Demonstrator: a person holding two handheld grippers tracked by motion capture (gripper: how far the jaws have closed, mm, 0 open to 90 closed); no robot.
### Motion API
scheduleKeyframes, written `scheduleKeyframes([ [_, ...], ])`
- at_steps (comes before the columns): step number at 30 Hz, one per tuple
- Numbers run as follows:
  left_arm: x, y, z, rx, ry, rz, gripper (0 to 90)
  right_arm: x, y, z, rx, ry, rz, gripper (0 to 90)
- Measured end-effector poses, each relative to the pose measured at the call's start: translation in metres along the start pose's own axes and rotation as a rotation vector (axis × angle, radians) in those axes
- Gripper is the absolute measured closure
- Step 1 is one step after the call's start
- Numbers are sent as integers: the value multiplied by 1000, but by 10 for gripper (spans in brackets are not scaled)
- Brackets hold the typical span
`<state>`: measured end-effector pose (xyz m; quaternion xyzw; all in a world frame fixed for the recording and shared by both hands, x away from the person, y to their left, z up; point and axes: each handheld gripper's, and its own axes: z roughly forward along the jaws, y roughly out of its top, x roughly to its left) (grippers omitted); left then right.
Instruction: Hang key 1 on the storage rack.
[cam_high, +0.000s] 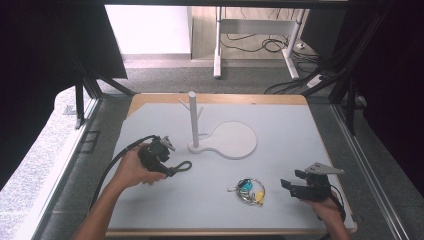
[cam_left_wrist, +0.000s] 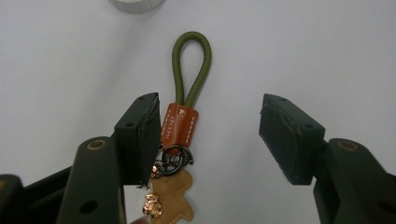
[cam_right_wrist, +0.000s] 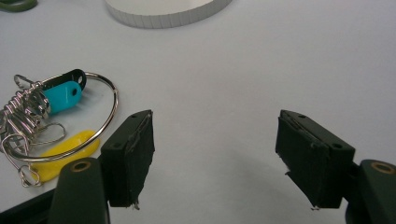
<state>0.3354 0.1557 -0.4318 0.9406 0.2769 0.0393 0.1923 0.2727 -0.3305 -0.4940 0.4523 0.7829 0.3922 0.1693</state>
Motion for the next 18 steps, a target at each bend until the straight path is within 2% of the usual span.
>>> scheduleKeyframes([
  [7,7,4,17,60,-31,3,411,-1,-2,2,17,-2,2,285],
  [14,15,6,28,106,-52,29,442,-2,-3,4,33,-11,5,286],
  [18,22,6,31,122,-52,13,460,-1,-3,4,34,-10,3,285],
])
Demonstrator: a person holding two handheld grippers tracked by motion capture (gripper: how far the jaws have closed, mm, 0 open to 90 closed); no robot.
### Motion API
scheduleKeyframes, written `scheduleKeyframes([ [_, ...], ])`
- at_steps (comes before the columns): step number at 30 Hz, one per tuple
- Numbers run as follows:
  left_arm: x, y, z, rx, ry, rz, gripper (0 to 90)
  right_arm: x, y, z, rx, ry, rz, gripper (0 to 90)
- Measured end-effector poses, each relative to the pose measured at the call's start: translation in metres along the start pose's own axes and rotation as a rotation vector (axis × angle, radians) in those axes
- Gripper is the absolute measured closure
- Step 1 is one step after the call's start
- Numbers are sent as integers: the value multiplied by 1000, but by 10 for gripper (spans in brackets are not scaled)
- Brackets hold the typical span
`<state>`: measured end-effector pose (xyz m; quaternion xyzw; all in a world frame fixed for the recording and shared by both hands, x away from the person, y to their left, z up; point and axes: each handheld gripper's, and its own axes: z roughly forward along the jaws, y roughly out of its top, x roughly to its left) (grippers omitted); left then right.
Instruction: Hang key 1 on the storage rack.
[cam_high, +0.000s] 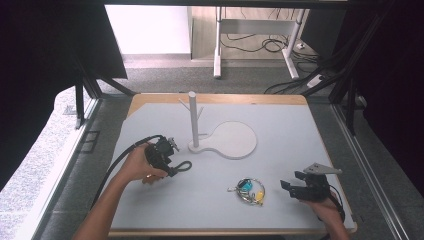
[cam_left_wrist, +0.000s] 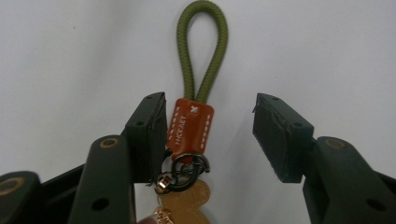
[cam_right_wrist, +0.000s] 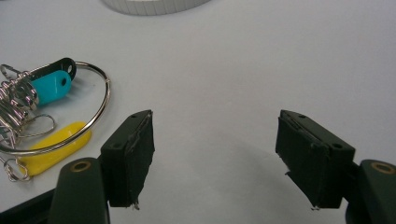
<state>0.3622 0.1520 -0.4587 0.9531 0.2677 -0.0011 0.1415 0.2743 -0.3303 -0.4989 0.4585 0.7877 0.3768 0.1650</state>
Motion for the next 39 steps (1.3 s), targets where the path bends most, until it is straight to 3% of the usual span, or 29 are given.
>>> scheduleKeyframes([
  [13,3,3,12,61,-6,29,522,0,-1,2,12,-5,3,285],
  [28,1,8,24,156,37,68,584,0,-2,5,27,-10,6,285],
  [39,-1,8,24,154,28,83,644,-1,-2,6,32,-13,8,286],
])
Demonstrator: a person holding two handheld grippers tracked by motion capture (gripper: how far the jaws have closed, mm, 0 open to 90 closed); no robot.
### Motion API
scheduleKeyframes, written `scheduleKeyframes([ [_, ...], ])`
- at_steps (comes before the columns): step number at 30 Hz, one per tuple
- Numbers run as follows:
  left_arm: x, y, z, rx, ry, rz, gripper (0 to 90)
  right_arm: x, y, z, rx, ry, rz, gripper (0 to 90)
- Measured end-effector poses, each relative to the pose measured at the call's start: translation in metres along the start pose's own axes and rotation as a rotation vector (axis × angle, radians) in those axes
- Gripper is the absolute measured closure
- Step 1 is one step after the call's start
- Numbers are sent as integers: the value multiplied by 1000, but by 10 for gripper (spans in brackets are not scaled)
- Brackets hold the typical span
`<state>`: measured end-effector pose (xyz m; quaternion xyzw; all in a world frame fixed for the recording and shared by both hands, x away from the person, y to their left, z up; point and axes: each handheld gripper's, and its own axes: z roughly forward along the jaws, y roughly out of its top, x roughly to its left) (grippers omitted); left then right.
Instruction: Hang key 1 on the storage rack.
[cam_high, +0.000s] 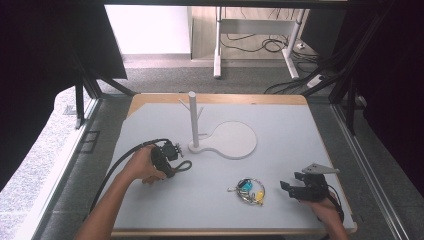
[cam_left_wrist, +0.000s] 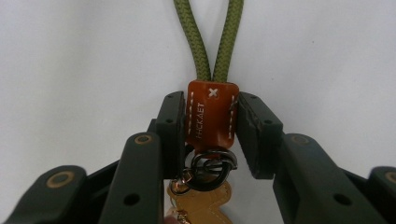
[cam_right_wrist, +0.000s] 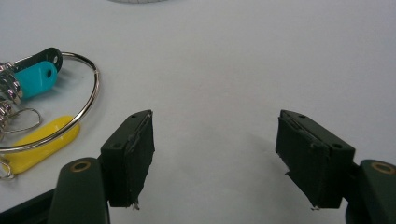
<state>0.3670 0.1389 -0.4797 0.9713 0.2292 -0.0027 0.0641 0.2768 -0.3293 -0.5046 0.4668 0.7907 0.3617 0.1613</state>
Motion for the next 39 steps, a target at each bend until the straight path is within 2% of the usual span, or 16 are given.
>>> scheduleKeyframes([
  [10,2,-4,-1,-27,-8,-19,668,-1,0,-1,-2,-7,5,286],
  [15,4,-6,-9,-56,-22,-30,668,-2,0,-1,-2,-8,9,285],
  [22,1,-11,-43,-136,-35,-33,670,-1,0,-1,1,-10,11,286],
  [25,-1,-12,-56,-154,-31,-32,669,0,0,-1,-2,-11,9,286],
  [31,-1,-14,-70,-155,-30,-32,669,-1,0,0,-1,-11,9,285],
  [34,-2,-13,-80,-154,-13,-31,669,-1,0,0,-3,-9,11,286],
  [38,-3,-12,-88,-165,-9,-31,669,-1,0,-1,-4,-9,13,286],
  [39,-3,-13,-94,-179,-9,-34,669,-1,0,-1,-4,-9,13,286],
])
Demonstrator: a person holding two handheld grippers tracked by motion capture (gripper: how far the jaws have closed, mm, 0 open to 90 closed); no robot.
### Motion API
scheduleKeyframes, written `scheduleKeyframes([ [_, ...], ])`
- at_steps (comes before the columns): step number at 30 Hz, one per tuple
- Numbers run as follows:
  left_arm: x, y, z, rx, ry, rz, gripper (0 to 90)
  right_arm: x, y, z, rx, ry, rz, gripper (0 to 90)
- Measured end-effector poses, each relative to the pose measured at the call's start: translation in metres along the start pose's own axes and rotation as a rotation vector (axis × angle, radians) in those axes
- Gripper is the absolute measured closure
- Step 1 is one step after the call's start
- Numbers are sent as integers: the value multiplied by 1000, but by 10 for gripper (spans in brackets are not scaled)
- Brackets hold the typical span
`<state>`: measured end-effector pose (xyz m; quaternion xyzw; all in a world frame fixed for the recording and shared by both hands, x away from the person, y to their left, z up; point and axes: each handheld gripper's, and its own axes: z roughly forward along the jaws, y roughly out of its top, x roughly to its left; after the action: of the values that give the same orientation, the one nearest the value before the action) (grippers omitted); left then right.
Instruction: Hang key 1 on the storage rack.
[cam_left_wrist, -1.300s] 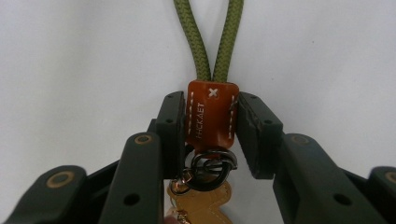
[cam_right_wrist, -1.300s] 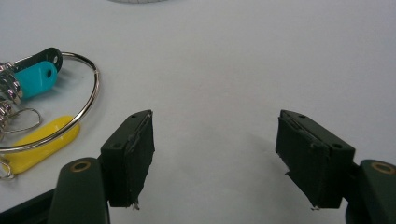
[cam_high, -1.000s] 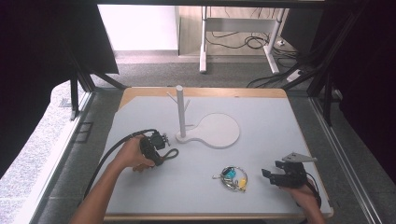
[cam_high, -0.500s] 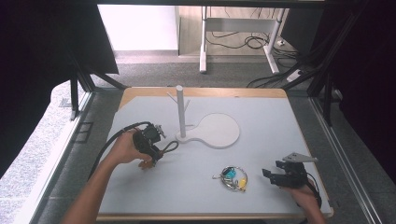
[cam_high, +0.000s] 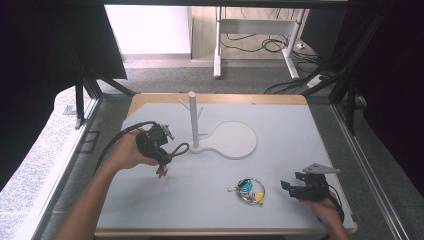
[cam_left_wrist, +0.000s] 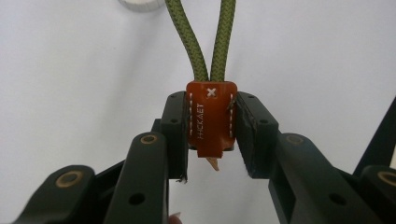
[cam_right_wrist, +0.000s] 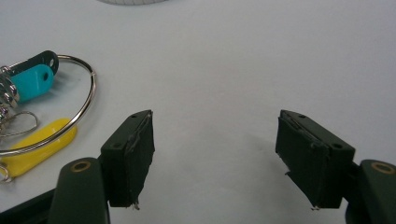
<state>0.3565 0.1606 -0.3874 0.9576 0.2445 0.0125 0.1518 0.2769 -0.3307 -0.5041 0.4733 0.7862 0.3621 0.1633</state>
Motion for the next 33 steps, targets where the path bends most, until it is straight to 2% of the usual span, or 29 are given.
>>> scheduleKeyframes([
  [6,3,-1,-10,-27,-10,-12,669,-1,0,0,2,-2,4,286],
  [18,10,2,-28,-49,4,-26,669,-1,-1,1,5,-10,11,286],
  [25,14,4,-42,-76,11,-50,669,-1,0,1,-6,-14,9,289],
  [33,21,8,-50,-87,13,-68,669,2,1,0,-18,-20,0,291],
])
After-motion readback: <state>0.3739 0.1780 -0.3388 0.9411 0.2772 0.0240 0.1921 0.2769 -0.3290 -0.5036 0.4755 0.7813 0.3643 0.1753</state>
